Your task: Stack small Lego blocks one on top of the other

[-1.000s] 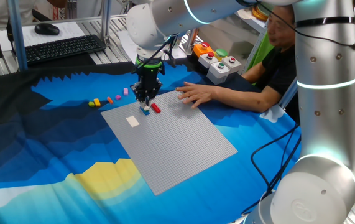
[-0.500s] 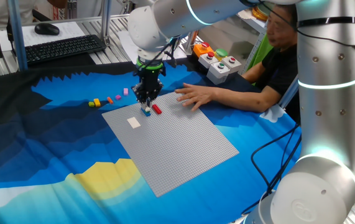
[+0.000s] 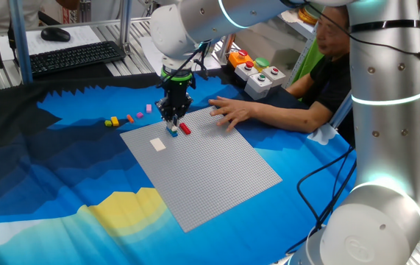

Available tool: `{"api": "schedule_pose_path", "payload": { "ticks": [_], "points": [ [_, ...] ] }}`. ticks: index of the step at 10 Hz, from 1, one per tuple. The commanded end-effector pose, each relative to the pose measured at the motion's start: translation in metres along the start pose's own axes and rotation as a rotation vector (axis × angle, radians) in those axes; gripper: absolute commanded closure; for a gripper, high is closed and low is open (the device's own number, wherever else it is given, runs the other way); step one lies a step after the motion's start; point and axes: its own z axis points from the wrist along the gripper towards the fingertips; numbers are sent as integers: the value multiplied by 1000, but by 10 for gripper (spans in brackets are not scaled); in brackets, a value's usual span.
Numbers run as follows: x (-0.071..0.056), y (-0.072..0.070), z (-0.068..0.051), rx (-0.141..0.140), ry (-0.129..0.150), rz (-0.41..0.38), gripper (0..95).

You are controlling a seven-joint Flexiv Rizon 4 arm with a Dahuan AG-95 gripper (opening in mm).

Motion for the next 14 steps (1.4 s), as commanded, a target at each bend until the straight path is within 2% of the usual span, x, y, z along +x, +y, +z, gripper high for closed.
{"api": "schedule_pose_path", "payload": {
  "ticks": [1, 7, 12, 13, 14],
  "points": [
    [-1, 0, 2, -1, 2, 2, 950],
    [-2, 0, 2, 11, 5, -50, 950],
    [-2, 0, 3, 9, 4, -38, 950],
    [-2, 0, 2, 9, 4, -37, 760],
    [-1, 0, 0, 9, 6, -35, 760]
  ]
}}
